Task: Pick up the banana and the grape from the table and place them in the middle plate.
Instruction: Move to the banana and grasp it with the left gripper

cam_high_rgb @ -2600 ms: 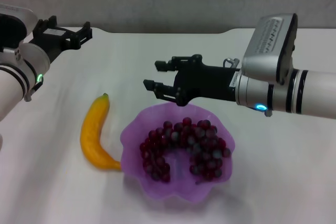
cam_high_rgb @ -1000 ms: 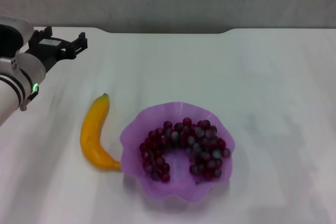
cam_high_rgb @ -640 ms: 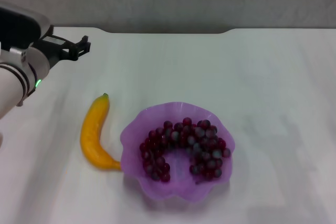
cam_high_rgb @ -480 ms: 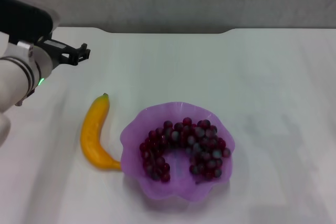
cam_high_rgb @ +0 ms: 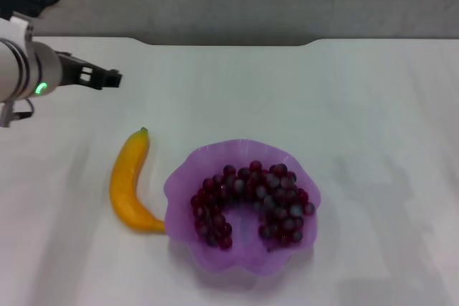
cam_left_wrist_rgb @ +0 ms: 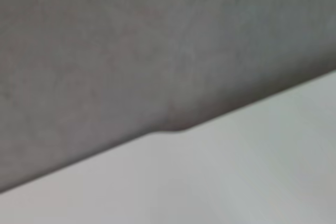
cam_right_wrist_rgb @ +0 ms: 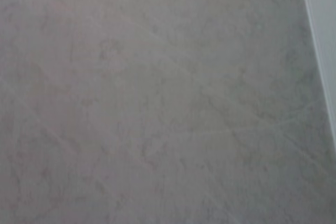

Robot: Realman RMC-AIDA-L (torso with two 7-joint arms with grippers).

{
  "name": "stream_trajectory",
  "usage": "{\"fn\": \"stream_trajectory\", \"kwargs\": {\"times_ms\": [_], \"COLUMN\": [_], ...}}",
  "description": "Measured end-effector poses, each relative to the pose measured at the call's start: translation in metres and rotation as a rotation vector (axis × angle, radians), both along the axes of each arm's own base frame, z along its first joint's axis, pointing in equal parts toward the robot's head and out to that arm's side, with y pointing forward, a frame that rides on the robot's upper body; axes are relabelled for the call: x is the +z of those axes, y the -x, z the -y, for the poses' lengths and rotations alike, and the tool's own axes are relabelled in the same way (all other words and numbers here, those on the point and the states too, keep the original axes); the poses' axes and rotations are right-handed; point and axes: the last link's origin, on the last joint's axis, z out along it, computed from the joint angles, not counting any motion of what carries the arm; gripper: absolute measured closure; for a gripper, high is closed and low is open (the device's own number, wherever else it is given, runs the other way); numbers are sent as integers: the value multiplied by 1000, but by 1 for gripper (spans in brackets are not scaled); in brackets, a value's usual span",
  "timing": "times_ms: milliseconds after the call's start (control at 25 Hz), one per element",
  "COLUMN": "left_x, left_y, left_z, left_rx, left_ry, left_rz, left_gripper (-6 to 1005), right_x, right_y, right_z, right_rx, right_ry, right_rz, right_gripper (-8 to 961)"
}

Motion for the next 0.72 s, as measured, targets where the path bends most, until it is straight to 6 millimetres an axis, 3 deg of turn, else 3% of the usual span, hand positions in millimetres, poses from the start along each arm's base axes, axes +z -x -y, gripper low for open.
{"fn": "stream_trajectory", "kwargs": {"times_ms": [200, 440, 720], "left_x": [10, -3, -20], "left_y": [9, 28, 32], "left_z": [16, 37, 45], "left_rx": [126, 247, 255], "left_ry": [49, 119, 164], "left_rz": [-73, -97, -121], "left_gripper": [104, 103, 103], "right_x": [-4, -7, -10], "right_y": [4, 6, 8], "right_z": [-1, -1, 0], "right_rx": [16, 28, 33], "right_ry": [13, 26, 37], "right_rz": [10, 18, 21], "right_gripper": [50, 49, 49]}}
